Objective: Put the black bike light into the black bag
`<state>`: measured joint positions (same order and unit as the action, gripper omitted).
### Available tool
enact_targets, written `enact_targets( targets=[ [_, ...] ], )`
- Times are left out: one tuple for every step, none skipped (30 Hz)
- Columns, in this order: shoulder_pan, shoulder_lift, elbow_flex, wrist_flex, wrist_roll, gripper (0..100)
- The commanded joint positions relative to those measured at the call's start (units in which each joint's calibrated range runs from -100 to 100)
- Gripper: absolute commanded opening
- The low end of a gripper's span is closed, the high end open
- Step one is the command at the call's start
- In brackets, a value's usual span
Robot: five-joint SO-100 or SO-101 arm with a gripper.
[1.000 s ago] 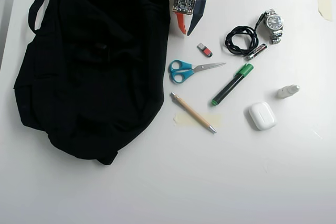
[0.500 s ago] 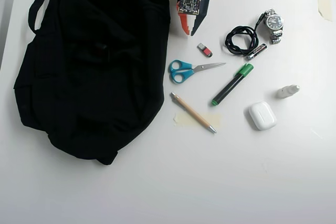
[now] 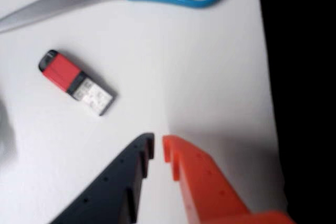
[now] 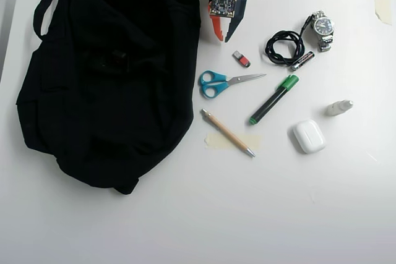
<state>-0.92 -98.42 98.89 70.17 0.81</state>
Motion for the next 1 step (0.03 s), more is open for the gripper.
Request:
enact_targets(
  targets=[
    [-0.2, -0.92, 0.39, -0.58, 0.14, 2]
  ],
)
